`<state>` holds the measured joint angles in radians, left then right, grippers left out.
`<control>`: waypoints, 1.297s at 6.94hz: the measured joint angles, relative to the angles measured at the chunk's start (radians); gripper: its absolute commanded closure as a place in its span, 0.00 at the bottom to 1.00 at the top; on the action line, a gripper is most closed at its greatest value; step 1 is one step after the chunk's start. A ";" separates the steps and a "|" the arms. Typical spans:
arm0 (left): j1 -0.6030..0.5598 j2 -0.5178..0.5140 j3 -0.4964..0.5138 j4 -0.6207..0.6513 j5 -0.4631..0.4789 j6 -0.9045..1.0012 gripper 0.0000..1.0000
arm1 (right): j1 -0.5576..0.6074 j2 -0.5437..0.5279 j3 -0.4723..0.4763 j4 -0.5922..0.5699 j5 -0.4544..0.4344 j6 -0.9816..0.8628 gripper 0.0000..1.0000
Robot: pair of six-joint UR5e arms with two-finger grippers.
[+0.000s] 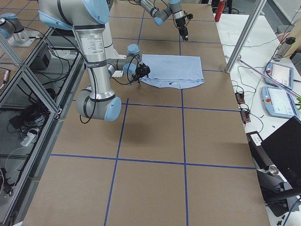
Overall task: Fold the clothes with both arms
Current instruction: 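Lower the left gripper to the shirt's other near corner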
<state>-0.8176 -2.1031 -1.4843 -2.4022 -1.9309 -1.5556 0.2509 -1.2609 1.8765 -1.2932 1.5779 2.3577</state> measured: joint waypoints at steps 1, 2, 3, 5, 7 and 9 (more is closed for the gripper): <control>0.000 0.000 0.000 0.000 0.000 0.000 0.31 | 0.001 0.001 0.006 0.000 0.002 0.000 1.00; 0.001 0.000 0.000 0.000 0.000 0.000 0.31 | 0.002 0.001 0.012 0.000 0.003 0.000 1.00; 0.001 0.000 0.000 0.000 0.001 0.000 0.31 | 0.000 0.001 0.013 0.000 0.000 0.001 1.00; 0.001 0.000 0.000 0.000 0.001 0.000 0.30 | 0.004 0.001 0.021 0.000 0.001 0.001 1.00; 0.012 0.013 -0.026 0.001 0.001 -0.038 0.30 | 0.012 -0.005 0.057 0.000 0.004 0.000 1.00; 0.131 0.126 -0.180 0.025 0.091 -0.214 0.31 | 0.015 -0.012 0.076 0.000 0.005 0.000 1.00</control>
<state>-0.6864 -1.9766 -1.6645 -2.3771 -1.8397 -1.7692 0.2655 -1.2729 1.9528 -1.2932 1.5829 2.3577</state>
